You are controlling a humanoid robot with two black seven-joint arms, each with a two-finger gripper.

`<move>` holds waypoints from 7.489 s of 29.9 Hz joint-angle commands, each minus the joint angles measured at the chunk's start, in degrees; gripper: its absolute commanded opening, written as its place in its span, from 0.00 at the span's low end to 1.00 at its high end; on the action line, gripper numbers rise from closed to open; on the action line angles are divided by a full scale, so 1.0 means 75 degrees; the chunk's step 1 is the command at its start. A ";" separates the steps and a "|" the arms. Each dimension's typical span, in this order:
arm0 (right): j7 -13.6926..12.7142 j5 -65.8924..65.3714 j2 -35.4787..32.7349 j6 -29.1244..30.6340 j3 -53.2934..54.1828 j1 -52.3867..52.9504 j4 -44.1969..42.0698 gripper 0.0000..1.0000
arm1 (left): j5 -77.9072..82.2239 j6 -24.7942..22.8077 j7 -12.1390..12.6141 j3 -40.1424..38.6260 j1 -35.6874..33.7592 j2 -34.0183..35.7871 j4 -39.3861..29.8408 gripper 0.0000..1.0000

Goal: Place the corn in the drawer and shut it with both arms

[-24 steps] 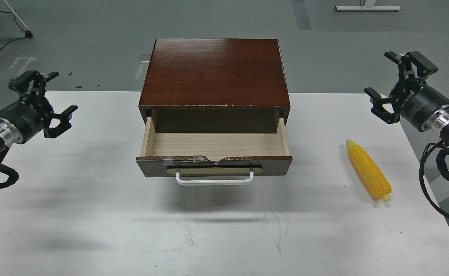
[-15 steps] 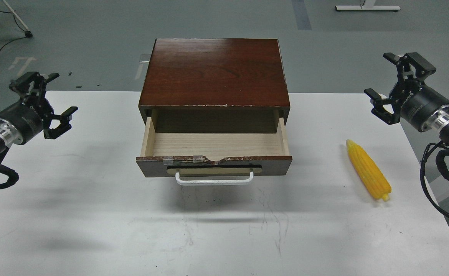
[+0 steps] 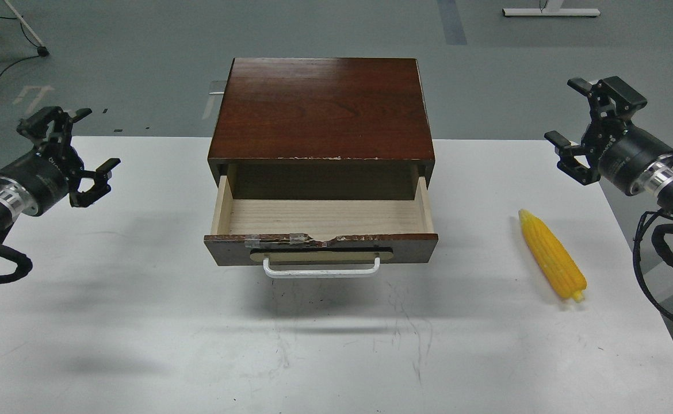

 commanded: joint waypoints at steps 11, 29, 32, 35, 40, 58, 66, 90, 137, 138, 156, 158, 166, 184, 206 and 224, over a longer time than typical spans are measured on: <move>0.0000 -0.0009 -0.0012 -0.0012 0.0000 0.0031 0.0001 1.00 | -0.0011 0.0000 0.0011 -0.0001 -0.0007 0.0016 -0.0001 0.98; -0.0316 -0.0513 -0.0024 -0.0035 -0.0023 0.0077 0.0001 1.00 | -0.0023 0.0000 -0.0001 -0.0013 -0.0007 0.0016 -0.0001 0.98; -0.0316 -0.0642 -0.0047 -0.0035 -0.0023 0.0078 -0.0011 1.00 | -0.0023 0.0000 -0.0001 -0.0013 -0.0007 0.0005 -0.0001 0.98; -0.0328 -0.1144 -0.0083 -0.0047 -0.0023 0.0054 0.0001 1.00 | -0.0023 0.0000 -0.0001 -0.0013 -0.0007 0.0005 -0.0001 0.98; -0.0328 -0.5129 -0.0153 -0.0723 -0.0888 0.0124 -0.0057 1.00 | -0.0011 0.0000 -0.0001 -0.0001 0.0004 0.0016 -0.0001 0.98; -0.0714 -0.9548 -0.0036 -0.1512 -0.3304 0.0640 -0.0433 0.91 | -0.0023 0.0000 -0.0013 -0.0001 0.0215 0.0040 -0.0001 0.98; -0.0715 -0.9701 0.0152 -0.1699 -0.3644 0.0664 -0.0433 0.11 | -0.0011 0.0000 -0.0013 -0.0001 0.0344 0.0075 0.0011 0.98; 0.0199 -1.2383 0.0806 -0.2883 -0.3656 0.5829 0.1066 0.00 | 0.0001 0.0000 -0.0013 -0.0001 0.0403 0.0098 0.0022 0.98; -0.0102 -0.3026 0.2311 -0.1478 -0.3902 0.6653 0.0447 0.96 | 0.0922 0.0000 -0.0832 0.0022 0.0263 0.1304 -0.0164 0.98; -0.0268 -0.2279 0.2169 -0.1442 -0.3891 0.6547 0.0446 0.96 | 0.1170 0.0000 -0.0879 0.0022 0.0193 0.1387 -0.0246 0.98; -0.0656 0.1268 0.0833 -0.2519 -0.2414 0.1543 0.0388 0.93 | 0.5754 0.0000 -0.2211 -0.0037 -0.3041 0.2841 -0.5235 0.89; -0.0656 0.1268 0.0691 -0.2519 -0.2414 0.1507 0.0388 0.93 | 0.5871 0.0000 -0.2211 0.0010 -0.3043 0.2735 -0.5858 0.44; -0.0656 0.1022 0.0621 -0.2519 -0.2449 0.1426 0.0364 0.93 | 0.8051 0.0000 -0.2211 0.0549 -0.2457 0.2313 -0.7688 0.00; -0.0668 0.0319 0.0913 -0.2473 -0.2496 0.1015 -0.0737 0.93 | 1.0240 0.0000 -0.2211 0.1241 -0.0055 0.1822 -0.7688 0.00; 0.0445 0.0471 0.1417 -0.1559 -0.0282 0.0348 -0.0737 0.93 | 1.0559 0.0000 -0.2211 0.0972 0.0684 0.0662 -0.6869 0.00; 0.0457 0.0460 0.1406 -0.1500 -0.0105 -0.0122 -0.0784 0.93 | 1.0641 0.0000 -0.2211 0.0889 0.0696 0.0274 -0.6259 0.00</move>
